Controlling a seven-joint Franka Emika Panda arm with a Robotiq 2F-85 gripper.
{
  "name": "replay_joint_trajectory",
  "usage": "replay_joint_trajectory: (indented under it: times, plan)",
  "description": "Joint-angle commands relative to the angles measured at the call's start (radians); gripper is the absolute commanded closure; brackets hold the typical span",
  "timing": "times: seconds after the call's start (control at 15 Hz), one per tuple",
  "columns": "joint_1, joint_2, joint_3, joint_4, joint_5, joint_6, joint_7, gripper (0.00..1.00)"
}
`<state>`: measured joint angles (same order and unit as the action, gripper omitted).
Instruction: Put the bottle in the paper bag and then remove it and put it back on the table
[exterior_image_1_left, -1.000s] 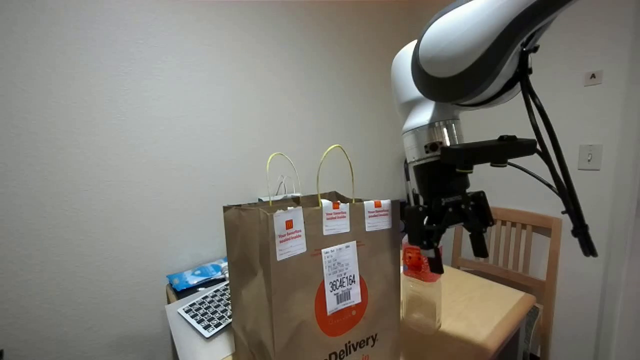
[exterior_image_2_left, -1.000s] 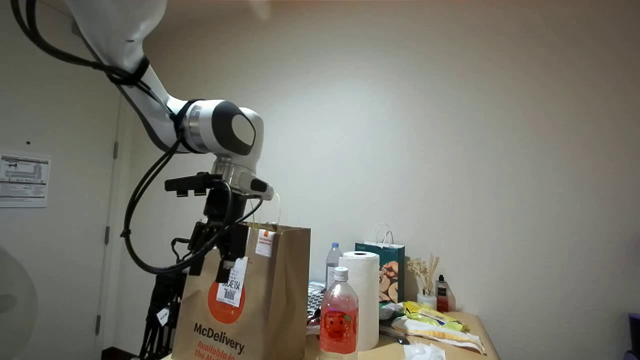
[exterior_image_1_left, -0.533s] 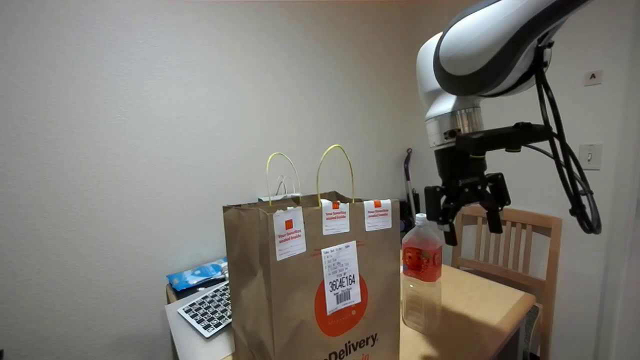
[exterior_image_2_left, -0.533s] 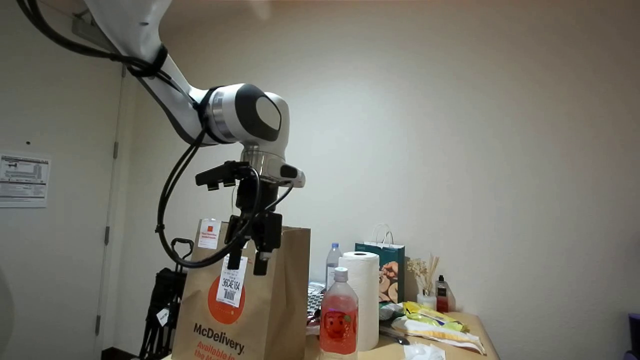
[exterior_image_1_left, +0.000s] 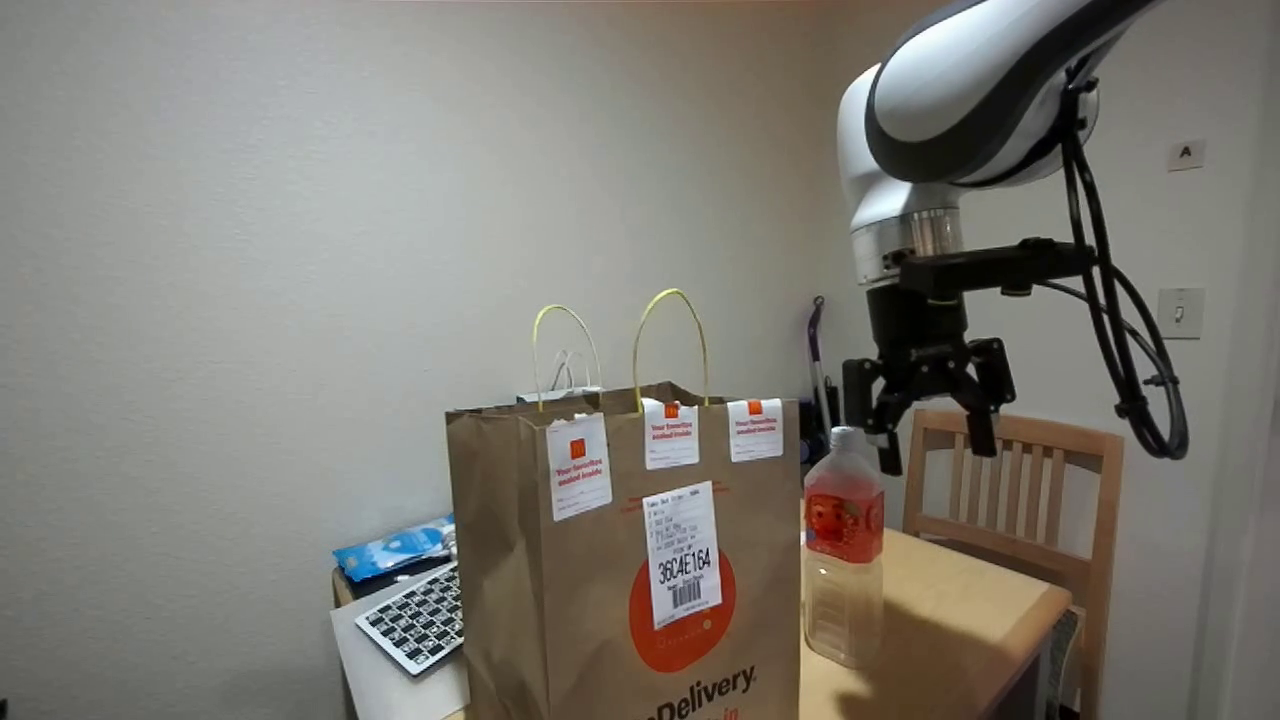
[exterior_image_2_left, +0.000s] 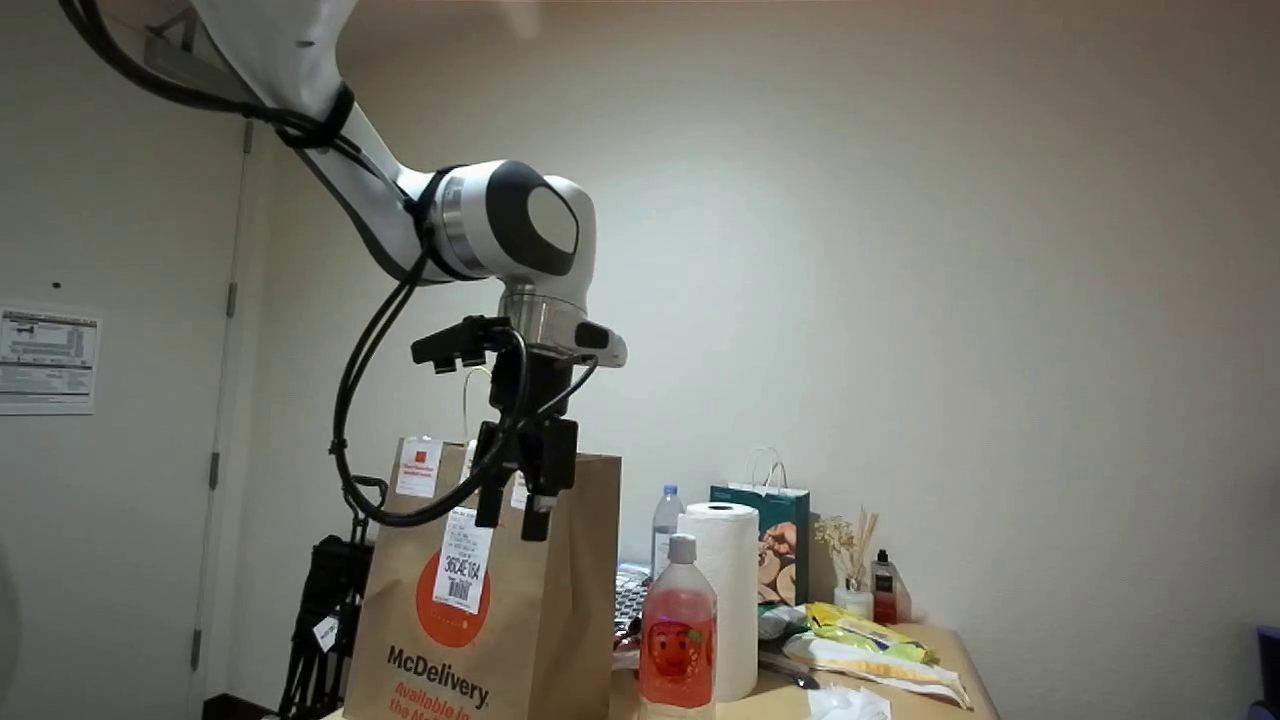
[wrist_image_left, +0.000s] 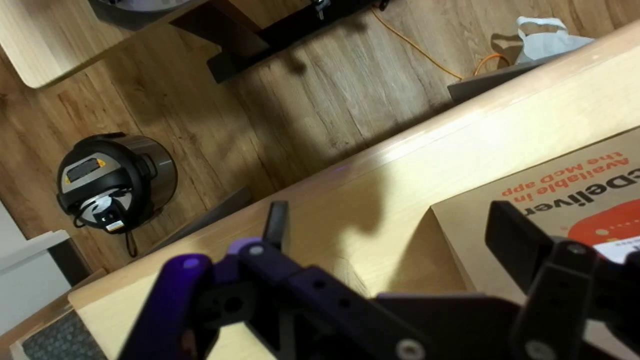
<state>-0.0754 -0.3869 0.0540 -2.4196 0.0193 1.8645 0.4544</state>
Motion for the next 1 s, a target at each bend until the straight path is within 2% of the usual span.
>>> replay_joint_trajectory:
  times: [0.0, 0.2, 0.33, 0.4, 0.8, 0.93]
  plan:
    - [-0.037, 0.047, -0.015, 0.048, -0.031, 0.045, 0.035, 0.0]
    - [-0.059, 0.105, -0.033, 0.08, -0.061, 0.096, 0.033, 0.0]
    - [-0.058, 0.157, -0.063, 0.1, -0.023, 0.137, -0.01, 0.0]
    - [-0.049, 0.094, -0.051, 0.07, -0.036, 0.104, 0.007, 0.0]
    - [-0.047, 0.158, -0.069, 0.101, -0.035, 0.122, 0.007, 0.0]
    - [-0.049, 0.195, -0.079, 0.12, -0.093, 0.138, -0.093, 0.0]
